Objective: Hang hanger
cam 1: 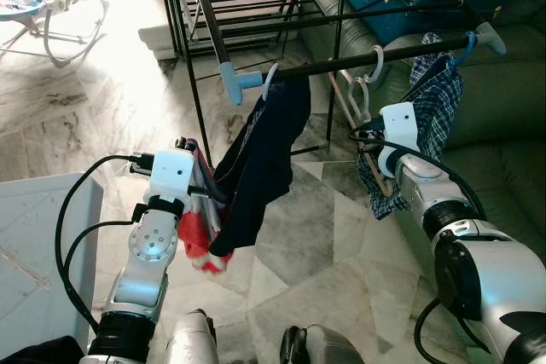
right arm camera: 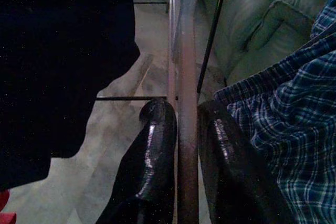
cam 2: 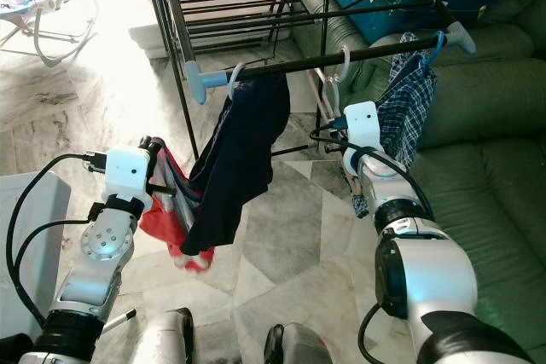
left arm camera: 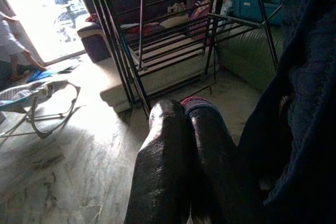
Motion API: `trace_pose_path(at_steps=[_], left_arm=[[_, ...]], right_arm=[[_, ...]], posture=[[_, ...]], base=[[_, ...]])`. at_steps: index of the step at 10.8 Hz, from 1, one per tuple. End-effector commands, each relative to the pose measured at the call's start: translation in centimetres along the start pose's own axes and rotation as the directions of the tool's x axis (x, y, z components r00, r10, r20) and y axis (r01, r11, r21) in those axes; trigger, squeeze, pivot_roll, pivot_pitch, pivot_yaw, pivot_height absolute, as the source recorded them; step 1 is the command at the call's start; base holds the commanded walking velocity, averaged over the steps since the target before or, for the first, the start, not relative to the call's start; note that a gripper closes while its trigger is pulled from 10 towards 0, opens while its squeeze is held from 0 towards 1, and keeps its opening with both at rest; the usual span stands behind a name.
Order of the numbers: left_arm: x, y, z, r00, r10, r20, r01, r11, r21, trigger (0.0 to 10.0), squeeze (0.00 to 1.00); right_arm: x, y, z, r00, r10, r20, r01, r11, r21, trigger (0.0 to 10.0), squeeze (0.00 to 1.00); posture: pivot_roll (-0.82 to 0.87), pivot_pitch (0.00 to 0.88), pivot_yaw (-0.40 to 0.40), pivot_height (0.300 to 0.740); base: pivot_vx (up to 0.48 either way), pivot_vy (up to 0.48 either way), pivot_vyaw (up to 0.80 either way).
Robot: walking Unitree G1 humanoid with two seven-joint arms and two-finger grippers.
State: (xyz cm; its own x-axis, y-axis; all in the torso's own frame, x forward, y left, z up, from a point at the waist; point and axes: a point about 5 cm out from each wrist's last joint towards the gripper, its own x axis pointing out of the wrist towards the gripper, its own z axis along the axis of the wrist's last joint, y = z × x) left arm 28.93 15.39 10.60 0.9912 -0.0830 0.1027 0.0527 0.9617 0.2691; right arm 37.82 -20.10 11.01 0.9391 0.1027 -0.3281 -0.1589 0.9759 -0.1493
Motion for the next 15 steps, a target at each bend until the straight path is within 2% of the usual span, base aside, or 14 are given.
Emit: trace_pose_path(at_steps=[1,2,5,6,7,8,15], left_arm=[[0.19,-0.21,0.32,1.0,-0.017,0.012,0.017,1.0,0.011,10.0,0.0],[0.25,-0.24,0.4,1.0,-0.012,0.014,0.012,1.0,0.003,10.0,0.0],[0.19,-0.53,0.4,1.0,-0.014,0.015,0.014,1.0,-0.006,10.0,0.0],[0.19,-0.55,0.41,1.0,-0.015,0.015,0.015,1.0,-0.006,10.0,0.0],[0.17,-0.57,0.38,1.0,-0.016,0.015,0.016,1.0,-0.005,10.0,0.0],[0.12,-0.55,0.34,1.0,-0.014,0.013,0.014,1.0,-0.005,10.0,0.0],[-0.09,-0.54,0.26,1.0,-0.019,0.008,0.019,1.0,-0.002,10.0,0.0]], right_arm=[[-0.05,-0.61,0.29,1.0,-0.022,-0.007,0.022,1.0,-0.009,10.0,0.88],[-0.04,-0.75,0.34,0.999,-0.022,-0.023,0.022,1.0,0.0,10.0,0.0],[0.1,-0.51,0.64,0.999,-0.024,-0.027,0.024,1.0,-0.014,10.0,0.0],[0.12,-0.42,0.66,0.999,-0.021,-0.026,0.021,1.0,-0.005,4.5,0.0],[0.12,-0.44,0.66,0.999,-0.022,-0.027,0.022,1.0,-0.005,0.7,0.0],[0.11,-0.51,0.67,0.999,-0.025,-0.03,0.024,1.0,-0.006,0.0,0.0],[-0.05,-0.8,0.03,0.998,-0.037,-0.052,0.036,0.999,-0.022,0.0,0.0]], posture=[[0.09,0.136,-0.087,0.74],[0.09,0.135,-0.089,0.74],[0.1,0.132,-0.094,0.74],[0.1,0.134,-0.093,0.74],[0.1,0.135,-0.094,0.74],[0.1,0.138,-0.094,0.74],[0.1,0.149,-0.089,0.74]], base=[[0.0,0.0,0.0],[0.0,0.0,0.0],[0.0,0.0,0.0],[0.0,0.0,0.0],[0.0,0.0,0.0],[0.0,0.0,0.0],[0.0,0.0,0.0]])
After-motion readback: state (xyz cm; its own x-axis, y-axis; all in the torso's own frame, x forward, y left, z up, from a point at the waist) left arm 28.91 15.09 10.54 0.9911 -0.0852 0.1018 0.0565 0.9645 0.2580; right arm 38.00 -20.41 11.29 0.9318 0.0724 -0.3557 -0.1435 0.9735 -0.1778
